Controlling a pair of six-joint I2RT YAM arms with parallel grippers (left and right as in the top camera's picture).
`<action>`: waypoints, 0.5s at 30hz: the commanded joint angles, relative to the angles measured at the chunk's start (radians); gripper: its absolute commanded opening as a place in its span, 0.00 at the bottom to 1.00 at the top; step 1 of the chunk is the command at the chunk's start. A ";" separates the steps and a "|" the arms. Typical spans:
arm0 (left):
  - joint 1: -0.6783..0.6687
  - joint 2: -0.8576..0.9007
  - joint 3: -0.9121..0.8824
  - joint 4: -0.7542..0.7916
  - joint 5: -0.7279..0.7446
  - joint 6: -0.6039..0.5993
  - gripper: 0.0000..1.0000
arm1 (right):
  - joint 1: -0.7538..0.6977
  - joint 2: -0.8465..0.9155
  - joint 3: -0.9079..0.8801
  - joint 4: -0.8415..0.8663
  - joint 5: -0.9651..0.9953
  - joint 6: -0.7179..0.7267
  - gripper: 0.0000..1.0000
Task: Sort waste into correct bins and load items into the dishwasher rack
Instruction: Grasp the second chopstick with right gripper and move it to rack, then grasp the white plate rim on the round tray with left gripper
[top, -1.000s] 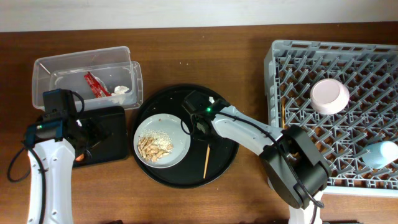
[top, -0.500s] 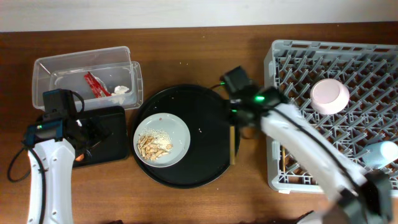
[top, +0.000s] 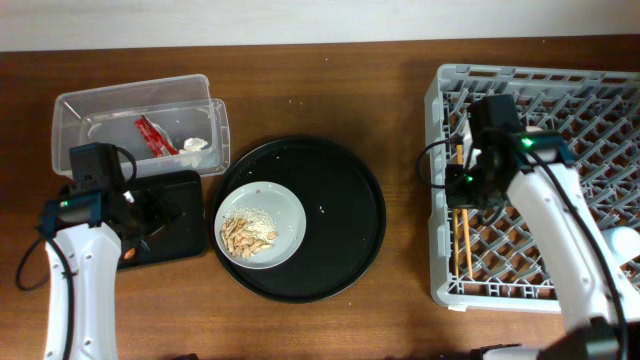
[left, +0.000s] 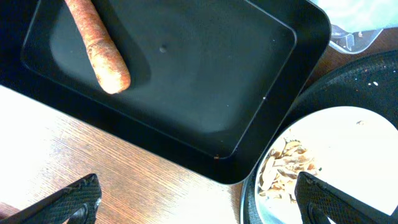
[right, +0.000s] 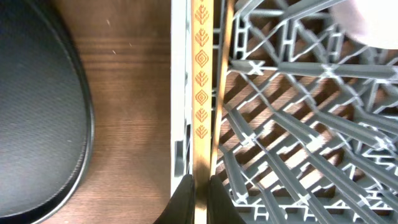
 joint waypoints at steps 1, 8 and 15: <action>-0.053 0.001 0.006 -0.001 0.019 0.013 0.99 | -0.006 0.078 -0.010 0.026 0.034 -0.028 0.05; -0.208 0.001 0.006 0.016 0.019 0.012 0.99 | -0.007 0.148 -0.010 0.067 0.034 -0.001 0.17; -0.381 0.007 0.006 0.060 0.018 0.013 0.99 | -0.049 0.095 -0.010 0.053 0.019 0.038 0.34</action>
